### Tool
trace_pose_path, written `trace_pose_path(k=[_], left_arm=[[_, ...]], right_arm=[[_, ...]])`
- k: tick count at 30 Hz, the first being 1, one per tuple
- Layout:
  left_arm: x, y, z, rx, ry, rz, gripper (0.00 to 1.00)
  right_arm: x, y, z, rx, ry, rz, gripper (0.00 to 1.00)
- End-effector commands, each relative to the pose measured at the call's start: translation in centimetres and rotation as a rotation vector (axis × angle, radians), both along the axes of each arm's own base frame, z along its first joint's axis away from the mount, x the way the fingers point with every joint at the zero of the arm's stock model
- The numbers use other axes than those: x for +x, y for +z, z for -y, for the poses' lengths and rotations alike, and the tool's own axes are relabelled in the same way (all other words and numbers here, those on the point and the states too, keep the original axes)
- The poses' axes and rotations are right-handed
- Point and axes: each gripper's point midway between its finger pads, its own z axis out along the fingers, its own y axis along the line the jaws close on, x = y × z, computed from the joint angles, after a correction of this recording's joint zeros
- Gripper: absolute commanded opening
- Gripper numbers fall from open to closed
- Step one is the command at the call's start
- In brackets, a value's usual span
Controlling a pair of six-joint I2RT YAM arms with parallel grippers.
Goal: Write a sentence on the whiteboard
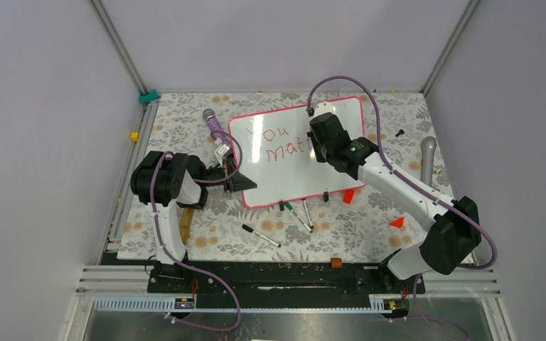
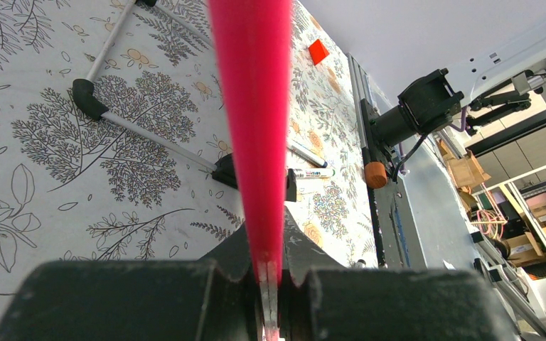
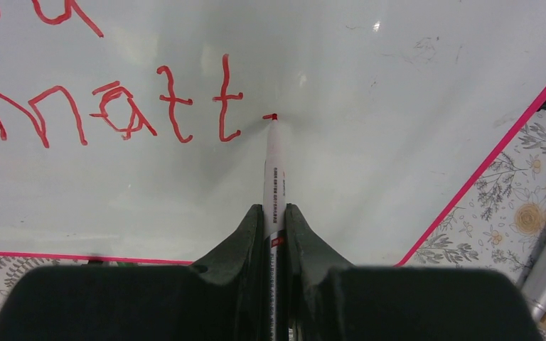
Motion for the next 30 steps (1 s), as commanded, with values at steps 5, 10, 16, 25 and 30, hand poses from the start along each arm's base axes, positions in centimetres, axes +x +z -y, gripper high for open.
trace_pose_path(k=[5, 10, 16, 25, 30], left_arm=[[-1.0, -1.5, 0.6, 0.012, -0.053, 0.012, 0.00], [-1.1, -1.4, 0.5, 0.011, -0.054, 0.010, 0.00], [-1.0, -1.4, 0.6, 0.011, -0.055, 0.011, 0.00], [-1.0, -1.4, 0.6, 0.011, -0.055, 0.011, 0.00], [-1.0, -1.4, 0.6, 0.011, -0.054, 0.011, 0.00]], right_arm=[[0.9, 1.6, 1.4, -0.041, -0.072, 0.051, 0.00], [1.1, 1.8, 1.2, -0.036, -0.069, 0.055, 0.00], [1.4, 2.1, 0.8, -0.032, -0.055, 0.055, 0.00], [1.6, 2.2, -0.2, -0.002, -0.020, 0.051, 0.00], [1.5, 1.9, -0.5, 0.005, -0.004, 0.038, 0.00]])
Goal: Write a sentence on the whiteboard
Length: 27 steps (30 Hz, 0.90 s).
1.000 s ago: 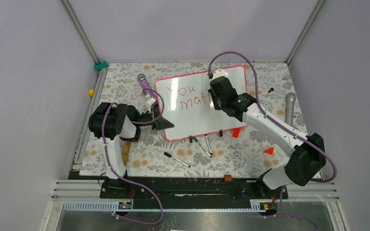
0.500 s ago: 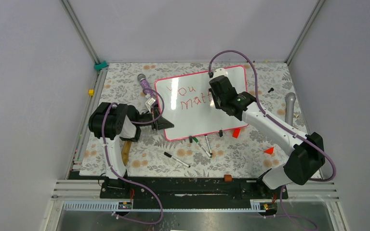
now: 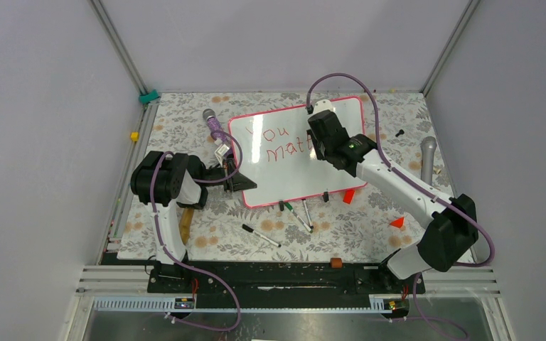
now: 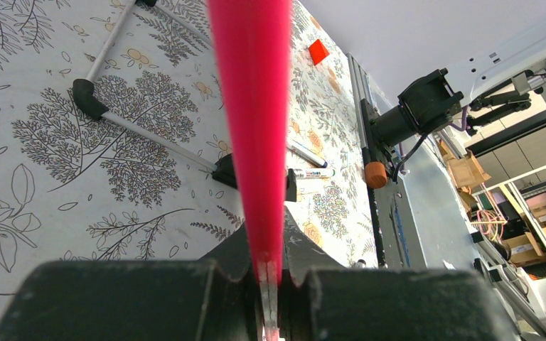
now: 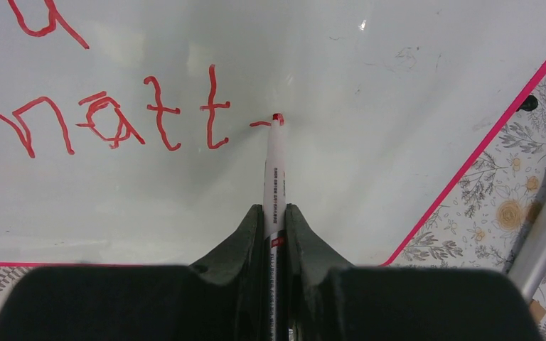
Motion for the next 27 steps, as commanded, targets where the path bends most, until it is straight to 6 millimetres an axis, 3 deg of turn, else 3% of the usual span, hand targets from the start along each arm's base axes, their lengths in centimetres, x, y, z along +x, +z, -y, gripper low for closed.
trace_pose_path(k=[1, 13, 27], left_arm=[[-1.0, -1.4, 0.5, 0.011, -0.054, 0.010, 0.00], [-1.1, -1.4, 0.5, 0.011, -0.057, 0.009, 0.00], [-1.1, -1.4, 0.5, 0.011, -0.059, 0.009, 0.00]], right_arm=[[0.8, 1.4, -1.0, 0.044, 0.025, 0.026, 0.00], [0.2, 1.0, -1.5, 0.059, 0.060, 0.004, 0.00], [-1.0, -0.1, -0.3, 0.001, 0.057, -0.057, 0.00]])
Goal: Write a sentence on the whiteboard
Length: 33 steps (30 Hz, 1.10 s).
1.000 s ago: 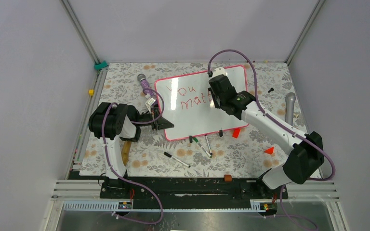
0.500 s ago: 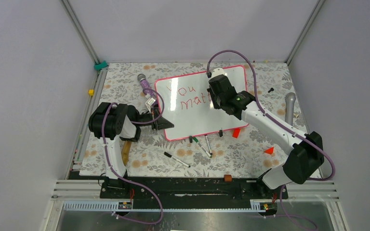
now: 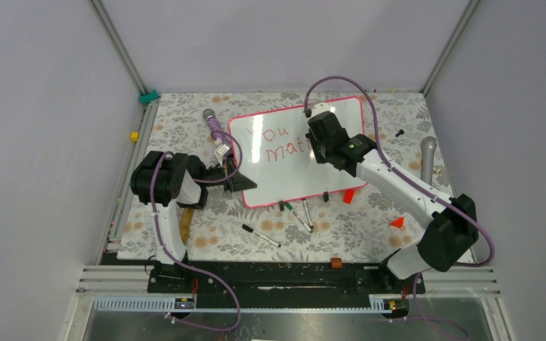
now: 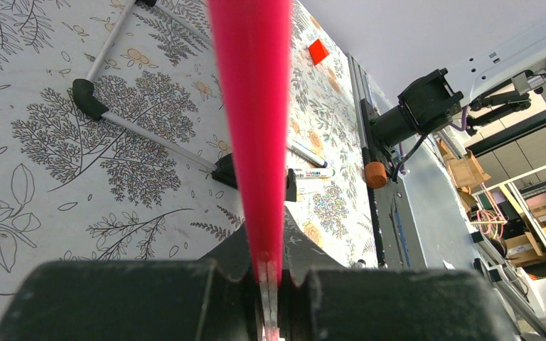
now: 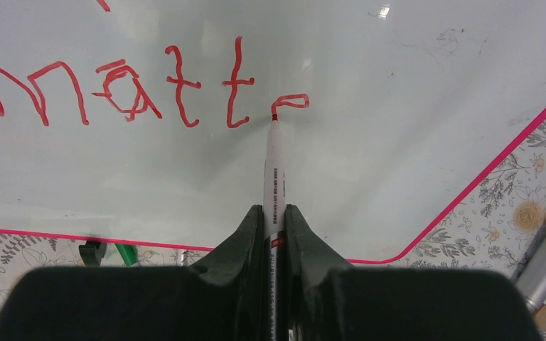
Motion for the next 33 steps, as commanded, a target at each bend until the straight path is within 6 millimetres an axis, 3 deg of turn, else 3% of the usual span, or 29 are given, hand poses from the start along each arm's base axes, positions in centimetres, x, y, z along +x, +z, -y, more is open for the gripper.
trace_pose_path(k=[1, 10, 26, 33], left_arm=[[-1.1, -1.4, 0.5, 0.011, -0.059, 0.012, 0.00], [-1.1, -1.4, 0.5, 0.011, -0.058, 0.011, 0.00], [-1.1, -1.4, 0.5, 0.011, -0.057, 0.011, 0.00], [-1.1, -1.4, 0.5, 0.011, -0.058, 0.010, 0.00]], right_arm=[[0.0, 0.7, 0.7, -0.022, -0.006, 0.002, 0.00], [0.2, 0.8, 1.7, -0.063, -0.048, 0.020, 0.00], [0.6, 3.8, 2.3, 0.004, -0.085, 0.137, 0.00], [1.1, 4.0, 2.5, 0.003, -0.099, 0.144, 0.00]])
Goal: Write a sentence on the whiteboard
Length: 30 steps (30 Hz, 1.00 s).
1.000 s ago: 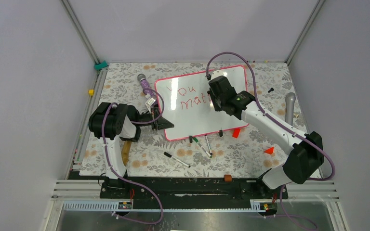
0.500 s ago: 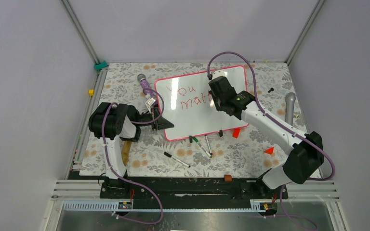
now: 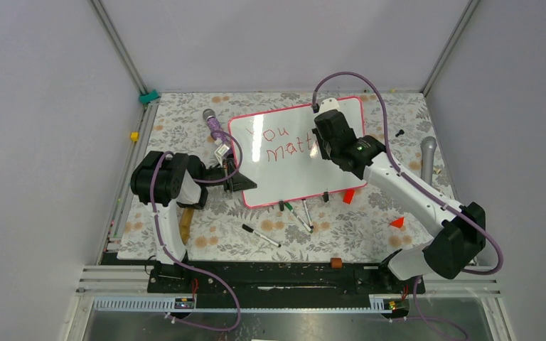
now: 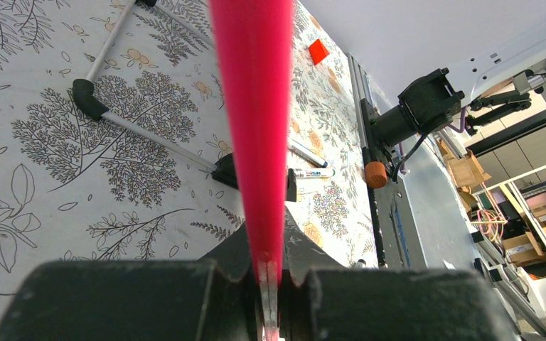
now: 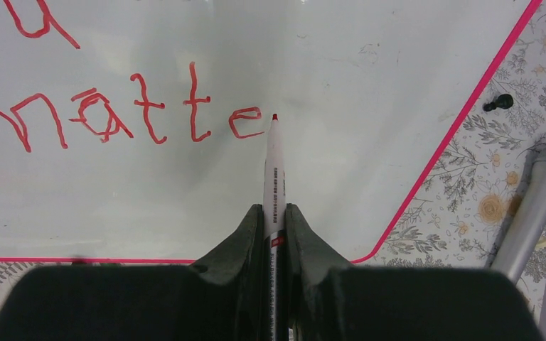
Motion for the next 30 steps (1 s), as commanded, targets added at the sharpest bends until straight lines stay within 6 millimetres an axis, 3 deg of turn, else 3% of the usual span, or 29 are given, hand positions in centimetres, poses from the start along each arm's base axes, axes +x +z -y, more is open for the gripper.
trace_pose_path(k=[1, 16, 30], left_arm=[[-1.1, -1.4, 0.5, 0.011, -0.059, 0.008, 0.00], [-1.1, -1.4, 0.5, 0.011, -0.057, 0.007, 0.00], [-1.0, -1.5, 0.6, 0.011, -0.055, 0.008, 0.00]], right_arm=[[1.0, 1.5, 0.7, 0.010, -0.036, 0.055, 0.00], [2.1, 0.5, 0.7, 0.000, -0.051, 0.030, 0.00], [1.3, -0.7, 0.9, -0.030, -0.036, -0.032, 0.00]])
